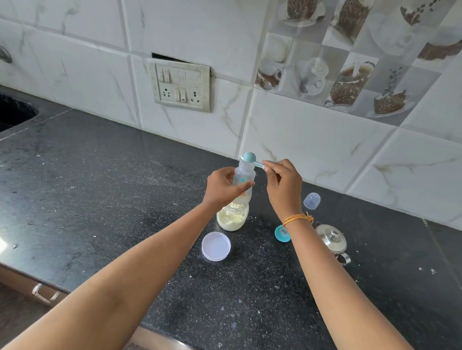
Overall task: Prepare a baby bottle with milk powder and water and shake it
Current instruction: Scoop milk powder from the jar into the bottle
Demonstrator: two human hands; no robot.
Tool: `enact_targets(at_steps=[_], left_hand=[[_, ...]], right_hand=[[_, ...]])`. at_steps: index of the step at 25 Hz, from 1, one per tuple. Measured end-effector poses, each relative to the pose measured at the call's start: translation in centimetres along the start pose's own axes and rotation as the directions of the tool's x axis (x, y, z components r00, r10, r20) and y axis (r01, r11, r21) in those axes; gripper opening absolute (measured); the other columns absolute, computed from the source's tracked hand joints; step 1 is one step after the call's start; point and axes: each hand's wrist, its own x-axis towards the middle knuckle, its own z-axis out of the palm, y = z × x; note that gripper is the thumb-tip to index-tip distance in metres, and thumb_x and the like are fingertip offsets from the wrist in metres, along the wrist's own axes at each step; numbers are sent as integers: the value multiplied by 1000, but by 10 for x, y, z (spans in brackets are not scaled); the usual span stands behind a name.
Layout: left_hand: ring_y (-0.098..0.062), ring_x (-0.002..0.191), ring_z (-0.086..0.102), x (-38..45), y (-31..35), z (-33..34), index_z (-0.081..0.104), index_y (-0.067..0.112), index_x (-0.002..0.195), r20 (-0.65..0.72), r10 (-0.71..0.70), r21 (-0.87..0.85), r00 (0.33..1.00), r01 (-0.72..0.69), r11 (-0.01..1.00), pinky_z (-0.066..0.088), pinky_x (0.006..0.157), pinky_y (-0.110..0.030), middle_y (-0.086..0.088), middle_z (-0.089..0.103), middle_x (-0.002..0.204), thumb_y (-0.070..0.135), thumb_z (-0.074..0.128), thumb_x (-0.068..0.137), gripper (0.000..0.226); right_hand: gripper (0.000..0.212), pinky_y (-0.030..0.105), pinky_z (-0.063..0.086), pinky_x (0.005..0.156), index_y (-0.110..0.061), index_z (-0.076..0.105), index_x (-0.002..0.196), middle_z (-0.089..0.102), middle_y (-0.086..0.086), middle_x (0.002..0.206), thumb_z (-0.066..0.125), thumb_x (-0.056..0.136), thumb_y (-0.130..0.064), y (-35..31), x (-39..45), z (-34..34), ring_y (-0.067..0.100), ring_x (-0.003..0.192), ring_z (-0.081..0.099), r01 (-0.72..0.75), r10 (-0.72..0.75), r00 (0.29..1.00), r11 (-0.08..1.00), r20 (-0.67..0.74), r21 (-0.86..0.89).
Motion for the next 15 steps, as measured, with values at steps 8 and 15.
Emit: enact_targets(at_steps=[8, 15], left_hand=[[-15, 73, 68, 0, -1, -3, 73, 15, 90, -1, -6, -7, 1000, 6, 1000, 56, 71, -34, -1, 74, 77, 44, 84, 67, 39], [-14, 86, 70, -2, -4, -13, 72, 19, 95, -55, -7, -36, 998, 5, 999, 58, 81, -37, 4, 74, 87, 45, 83, 68, 40]], right_hand=[[23, 3, 44, 74, -6, 71, 113, 61, -2, 92, 58, 94, -10, 0, -4, 2, 5, 82, 58, -31, 31, 999, 999, 28, 4], [16, 20, 39, 47, -4, 72, 100, 62, 1, 67, 59, 93, -12, -7, 5, 8, 7, 50, 44, -528, 556, 828, 730, 72, 434]])
